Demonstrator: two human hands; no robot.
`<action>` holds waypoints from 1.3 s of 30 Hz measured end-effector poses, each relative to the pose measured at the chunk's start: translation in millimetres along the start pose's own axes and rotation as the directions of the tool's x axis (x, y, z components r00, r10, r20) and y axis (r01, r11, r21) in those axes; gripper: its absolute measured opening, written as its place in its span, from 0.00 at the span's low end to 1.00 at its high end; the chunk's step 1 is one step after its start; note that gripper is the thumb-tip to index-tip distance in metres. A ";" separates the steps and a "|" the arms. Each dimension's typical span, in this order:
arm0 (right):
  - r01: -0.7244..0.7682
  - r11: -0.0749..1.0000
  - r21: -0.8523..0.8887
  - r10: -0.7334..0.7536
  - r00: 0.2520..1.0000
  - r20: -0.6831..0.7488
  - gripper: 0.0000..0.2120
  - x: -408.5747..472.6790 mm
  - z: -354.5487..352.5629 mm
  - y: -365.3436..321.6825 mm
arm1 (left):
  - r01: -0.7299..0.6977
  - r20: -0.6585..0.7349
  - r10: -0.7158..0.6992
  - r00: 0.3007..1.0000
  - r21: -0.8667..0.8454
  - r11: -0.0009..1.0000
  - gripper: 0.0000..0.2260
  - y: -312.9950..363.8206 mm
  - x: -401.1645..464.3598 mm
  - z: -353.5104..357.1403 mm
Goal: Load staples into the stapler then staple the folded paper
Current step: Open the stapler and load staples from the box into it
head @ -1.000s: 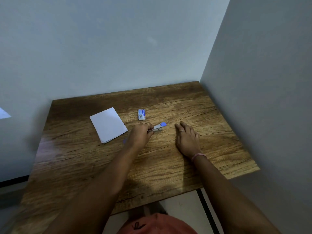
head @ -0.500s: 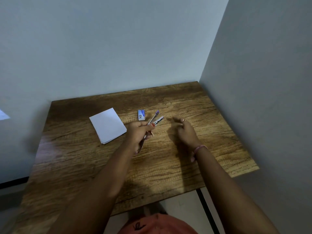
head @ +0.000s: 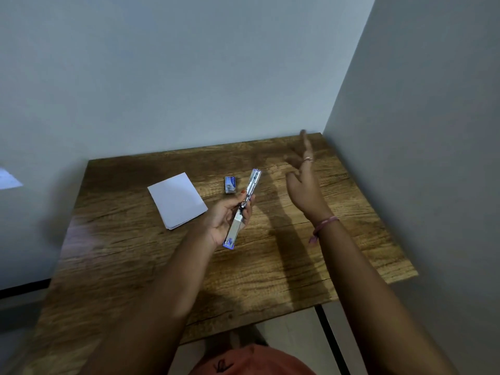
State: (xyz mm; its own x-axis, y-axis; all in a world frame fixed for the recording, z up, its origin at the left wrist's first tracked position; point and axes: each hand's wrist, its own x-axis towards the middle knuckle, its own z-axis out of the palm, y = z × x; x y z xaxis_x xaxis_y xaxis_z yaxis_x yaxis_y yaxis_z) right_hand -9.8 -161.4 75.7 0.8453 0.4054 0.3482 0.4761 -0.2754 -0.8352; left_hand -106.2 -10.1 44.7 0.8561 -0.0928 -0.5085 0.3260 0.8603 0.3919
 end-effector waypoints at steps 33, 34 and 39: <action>-0.162 0.986 0.043 0.149 0.964 0.220 0.40 -7.6 4.7 8.9 | -0.026 -0.009 0.026 1.000 -0.021 0.999 0.10 -3.7 -3.2 11.8; -0.179 0.982 0.057 0.170 0.976 0.138 0.41 -6.3 4.5 6.5 | -0.027 -0.014 0.026 1.000 -0.021 0.999 0.10 -3.8 -3.1 12.0; 0.003 0.997 -0.079 0.030 0.912 0.410 0.39 -6.5 2.4 9.4 | -0.012 -0.019 0.012 1.000 -0.033 0.999 0.10 -4.6 -1.4 12.6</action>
State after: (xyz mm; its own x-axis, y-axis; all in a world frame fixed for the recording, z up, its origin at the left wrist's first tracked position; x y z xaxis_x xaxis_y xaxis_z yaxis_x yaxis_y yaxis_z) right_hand -11.5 -164.5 64.5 0.6851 0.7188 0.1180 0.4964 -0.3421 -0.7979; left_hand -103.9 -20.3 53.3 0.8520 -0.0730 -0.5184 0.3020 0.8774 0.3729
